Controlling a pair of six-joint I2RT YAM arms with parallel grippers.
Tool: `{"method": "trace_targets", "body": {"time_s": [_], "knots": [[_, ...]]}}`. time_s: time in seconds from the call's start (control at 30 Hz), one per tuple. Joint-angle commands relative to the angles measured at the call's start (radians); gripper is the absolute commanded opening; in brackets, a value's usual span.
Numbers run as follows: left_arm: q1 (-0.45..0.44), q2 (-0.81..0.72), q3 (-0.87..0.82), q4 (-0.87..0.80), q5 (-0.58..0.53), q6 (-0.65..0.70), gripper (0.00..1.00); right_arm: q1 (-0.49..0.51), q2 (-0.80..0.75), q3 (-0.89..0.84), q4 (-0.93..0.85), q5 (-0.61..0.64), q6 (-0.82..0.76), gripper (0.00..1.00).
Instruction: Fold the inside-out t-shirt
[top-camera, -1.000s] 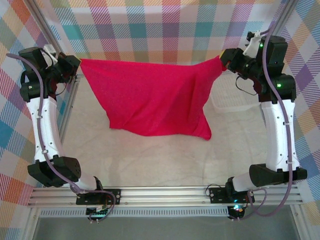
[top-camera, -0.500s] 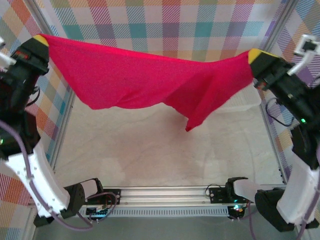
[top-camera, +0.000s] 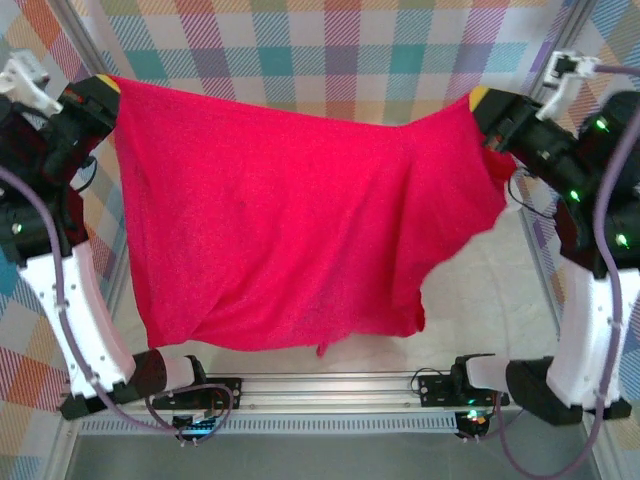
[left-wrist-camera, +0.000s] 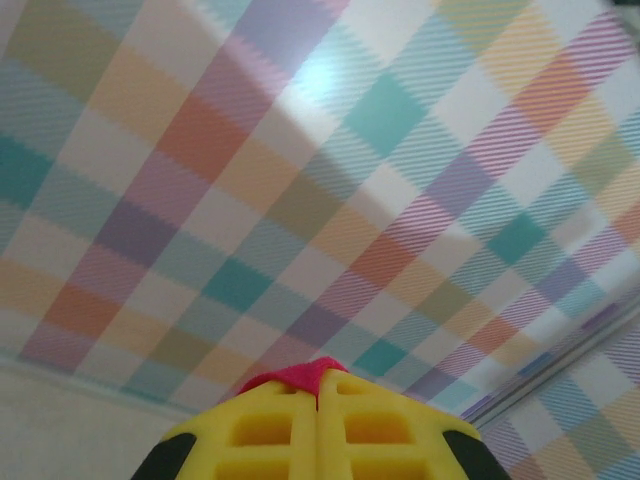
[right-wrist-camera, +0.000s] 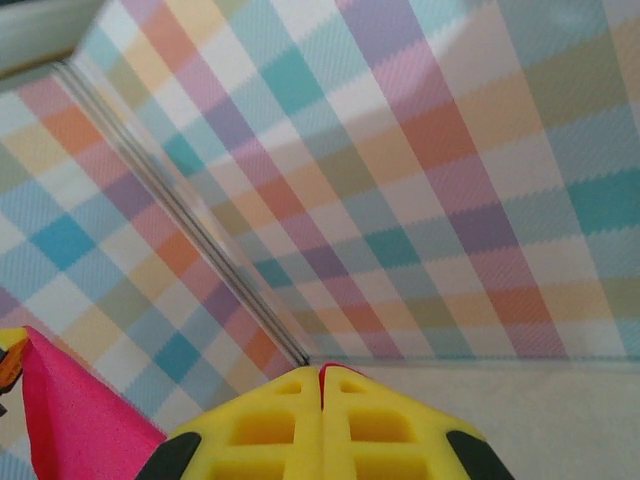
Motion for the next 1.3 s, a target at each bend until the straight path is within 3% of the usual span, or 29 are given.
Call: {"method": "trace_targets", "body": {"time_s": [0.0, 0.2, 0.4, 0.53, 0.67, 0.8, 0.93, 1.03, 1.17, 1.27], "knots": [[0.017, 0.031, -0.016, 0.059, 0.020, -0.026, 0.06, -0.004, 0.045, 0.025, 0.034, 0.019, -0.030, 0.00], [0.015, 0.163, -0.021, 0.184, 0.038, -0.127, 0.06, -0.005, 0.220, 0.146, 0.073, 0.025, -0.034, 0.00], [0.005, 0.347, 0.237, 0.222, 0.084, -0.205, 0.09, -0.005, 0.512, 0.618, -0.021, -0.030, -0.031, 0.00], [0.009, 0.396, 0.393, 0.158, 0.079, -0.144, 0.10, -0.005, 0.502, 0.629, 0.034, -0.049, -0.042, 0.00], [0.015, 0.355, 0.362, 0.093, 0.087, -0.054, 0.09, -0.004, 0.381, 0.454, 0.091, -0.094, -0.066, 0.00], [0.015, 0.123, -0.089, 0.198, 0.055, 0.008, 0.08, 0.041, 0.213, 0.195, 0.122, -0.150, -0.094, 0.00], [0.014, -0.108, -0.598, 0.351, 0.015, -0.014, 0.10, 0.110, -0.033, -0.405, 0.293, -0.131, -0.070, 0.00], [-0.011, -0.165, -0.842, 0.453, 0.041, -0.066, 0.11, 0.127, -0.121, -0.771, 0.432, -0.167, 0.021, 0.00], [-0.198, -0.160, -1.034, 0.457, -0.035, -0.010, 0.13, 0.159, -0.200, -1.145, 0.589, -0.174, 0.099, 0.00], [-0.355, -0.093, -1.136, 0.510, -0.094, -0.005, 0.18, 0.158, -0.260, -1.311, 0.563, -0.070, 0.089, 0.00]]}}
